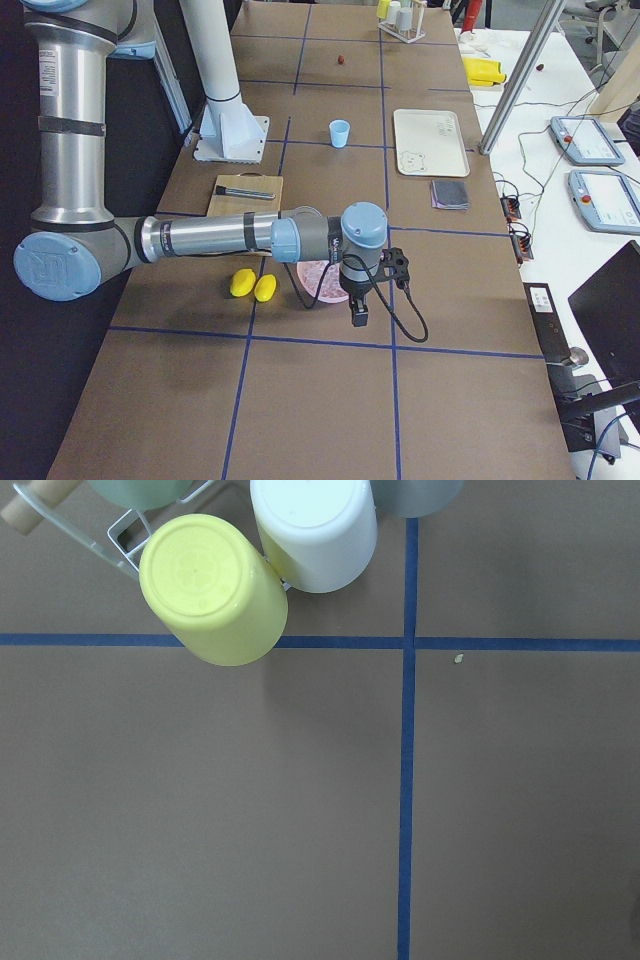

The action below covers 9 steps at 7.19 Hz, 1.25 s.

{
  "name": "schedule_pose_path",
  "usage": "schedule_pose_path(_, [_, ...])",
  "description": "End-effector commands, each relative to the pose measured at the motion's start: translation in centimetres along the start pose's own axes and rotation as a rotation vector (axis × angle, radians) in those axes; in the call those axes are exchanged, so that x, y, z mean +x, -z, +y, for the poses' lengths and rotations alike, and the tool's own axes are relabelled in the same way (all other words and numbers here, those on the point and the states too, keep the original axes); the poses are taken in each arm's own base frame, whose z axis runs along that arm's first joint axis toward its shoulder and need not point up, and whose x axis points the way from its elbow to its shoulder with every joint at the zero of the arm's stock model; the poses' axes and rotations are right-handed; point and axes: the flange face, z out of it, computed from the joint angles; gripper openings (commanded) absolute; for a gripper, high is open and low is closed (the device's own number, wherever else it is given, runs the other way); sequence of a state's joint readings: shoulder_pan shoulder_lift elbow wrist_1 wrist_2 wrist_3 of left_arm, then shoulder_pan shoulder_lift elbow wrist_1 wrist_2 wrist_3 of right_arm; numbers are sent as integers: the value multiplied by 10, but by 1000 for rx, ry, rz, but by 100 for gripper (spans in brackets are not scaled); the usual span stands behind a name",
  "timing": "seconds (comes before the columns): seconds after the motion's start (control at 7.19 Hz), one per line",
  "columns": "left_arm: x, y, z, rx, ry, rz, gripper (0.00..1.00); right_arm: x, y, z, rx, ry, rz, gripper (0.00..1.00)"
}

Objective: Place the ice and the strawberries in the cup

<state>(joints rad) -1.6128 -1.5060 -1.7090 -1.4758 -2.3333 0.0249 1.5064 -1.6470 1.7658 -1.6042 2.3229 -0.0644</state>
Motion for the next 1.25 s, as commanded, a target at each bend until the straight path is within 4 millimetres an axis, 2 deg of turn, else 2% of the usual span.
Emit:
schedule_pose_path(0.0, [3,-1,1,-1,1,12,100,-3,1,0,21,12,-14,100])
schedule_pose_path(0.42, [3,0,0,4,-4,15,100,-14,-1,-1,44,51,-80,100])
schedule_pose_path(0.56, [4,0,0,6,-7,15,100,-25,-8,-3,49,58,-84,100])
schedule_pose_path(0.7, [4,0,0,7,-8,15,100,-49,-14,-8,46,25,-95,100])
schedule_pose_path(1.11, [5,0,0,8,-18,23,100,-80,-24,-7,71,-102,-119,98])
